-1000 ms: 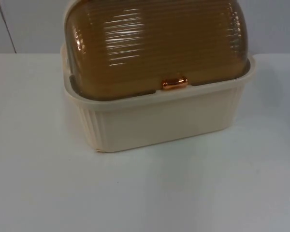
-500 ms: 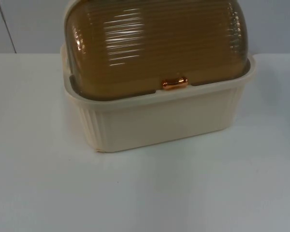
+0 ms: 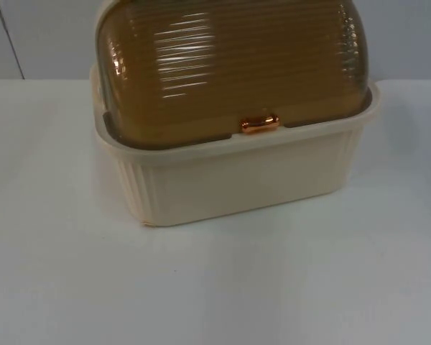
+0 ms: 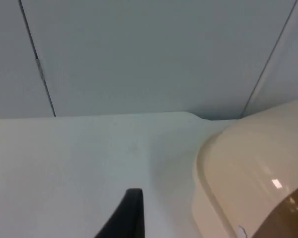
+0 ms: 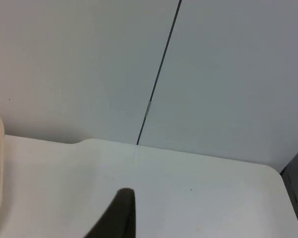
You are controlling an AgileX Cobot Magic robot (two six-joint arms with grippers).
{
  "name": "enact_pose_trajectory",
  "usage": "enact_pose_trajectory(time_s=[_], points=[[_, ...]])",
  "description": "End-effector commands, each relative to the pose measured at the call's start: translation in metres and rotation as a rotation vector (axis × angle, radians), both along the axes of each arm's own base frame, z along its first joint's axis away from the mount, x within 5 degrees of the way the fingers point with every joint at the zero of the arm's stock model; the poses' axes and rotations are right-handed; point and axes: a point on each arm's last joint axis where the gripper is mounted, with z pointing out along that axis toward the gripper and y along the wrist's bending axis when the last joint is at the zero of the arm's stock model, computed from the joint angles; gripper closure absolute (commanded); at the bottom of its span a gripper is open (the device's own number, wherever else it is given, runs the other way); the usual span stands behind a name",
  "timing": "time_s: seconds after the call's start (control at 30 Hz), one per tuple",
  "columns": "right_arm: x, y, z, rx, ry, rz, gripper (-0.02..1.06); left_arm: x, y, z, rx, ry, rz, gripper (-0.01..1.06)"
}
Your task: Open the box lid with the left hand, place the block into the box with the right hand, then close the box lid with the left hand.
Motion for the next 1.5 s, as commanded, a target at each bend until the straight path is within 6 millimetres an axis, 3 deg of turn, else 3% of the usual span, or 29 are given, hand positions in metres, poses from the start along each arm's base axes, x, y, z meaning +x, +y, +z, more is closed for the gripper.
enact_pose_trajectory(time_s=[0.0, 0.5, 0.77, 0.9, 0.93, 1.03, 1.1, 1.23, 1.4, 1.47], points=[[-0.003, 0.000, 0.001, 0.027, 0.006, -0.010, 0.00, -0.006, 0.003, 0.014, -0.020, -0.091, 0.027, 0.04], [-0.008, -0.010, -0.004, 0.093, 0.051, -0.162, 0.00, -0.019, 0.003, 0.030, -0.027, -0.174, 0.036, 0.04], [0.011, -0.011, -0.013, 0.223, 0.061, -0.258, 0.00, -0.023, 0.002, 0.033, -0.063, -0.179, 0.033, 0.04], [0.039, -0.011, -0.043, 0.125, 0.231, -0.259, 0.00, -0.026, 0.002, 0.030, -0.025, -0.141, 0.017, 0.04], [0.039, -0.011, -0.043, 0.125, 0.231, -0.259, 0.00, -0.026, 0.002, 0.030, -0.025, -0.141, 0.017, 0.04], [0.054, 0.001, -0.079, 0.074, 0.287, -0.098, 0.00, -0.034, 0.002, 0.034, -0.003, -0.148, 0.001, 0.04], [0.052, 0.012, -0.100, 0.135, 0.291, 0.014, 0.00, -0.043, 0.002, 0.040, 0.034, -0.171, -0.012, 0.04], [0.038, 0.016, -0.114, 0.203, 0.213, 0.053, 0.00, -0.056, 0.004, 0.048, 0.070, -0.194, -0.013, 0.04], [0.017, 0.015, -0.101, 0.199, 0.047, 0.084, 0.00, -0.063, 0.003, 0.048, 0.067, -0.169, -0.023, 0.04], [0.007, 0.015, -0.085, 0.204, -0.072, 0.102, 0.00, -0.064, 0.002, 0.047, 0.054, -0.154, -0.029, 0.04]])
